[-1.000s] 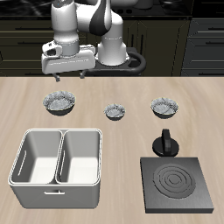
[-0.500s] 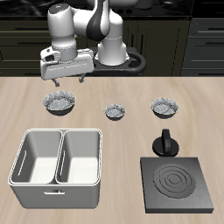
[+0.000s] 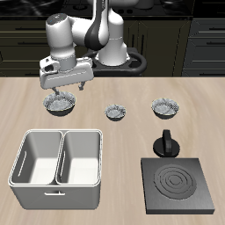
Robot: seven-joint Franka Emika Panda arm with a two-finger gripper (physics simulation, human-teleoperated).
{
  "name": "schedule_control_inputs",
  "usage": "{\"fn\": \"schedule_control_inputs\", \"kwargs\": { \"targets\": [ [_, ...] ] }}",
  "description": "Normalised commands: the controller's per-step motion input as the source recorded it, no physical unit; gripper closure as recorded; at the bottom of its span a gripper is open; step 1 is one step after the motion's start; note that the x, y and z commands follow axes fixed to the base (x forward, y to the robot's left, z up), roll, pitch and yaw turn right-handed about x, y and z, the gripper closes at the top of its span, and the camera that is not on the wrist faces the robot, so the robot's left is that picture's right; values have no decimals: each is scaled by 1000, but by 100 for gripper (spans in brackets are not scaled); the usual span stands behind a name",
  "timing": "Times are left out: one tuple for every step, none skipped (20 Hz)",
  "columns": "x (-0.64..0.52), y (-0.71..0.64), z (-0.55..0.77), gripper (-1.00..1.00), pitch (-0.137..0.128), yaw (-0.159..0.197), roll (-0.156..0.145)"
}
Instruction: Turn off the flat stove and place the largest bowl on it
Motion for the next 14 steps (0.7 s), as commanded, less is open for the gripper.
{"fn": "schedule_control_inputs", "kwargs": {
  "targets": [
    [82, 29, -600, -100, 48, -52, 52],
    [79, -56, -277, -100, 20, -38, -37],
    [64, 87, -326, -100, 30, -37, 10],
    [56, -26, -267, -100, 29, -7, -5],
    [-15, 9, -153, -100, 3, -42, -61],
    [-132, -22, -256, -100, 7, -22, 65],
    [-127, -112, -345, -100, -11, -79, -38],
    [-79, -144, -209, -100, -4, -55, -32],
    [-33, -97, -306, -100, 31, -40, -6],
    [19, -125, -266, -100, 23, -45, -54],
    [-30, -58, -306, -100, 27, -50, -16],
    [-142, 4, -365, -100, 19, -14, 6],
    [-40, 106, -311, -100, 29, 8, 22],
    [-59, 0, -267, -100, 15, -5, -28]
  ]
}}
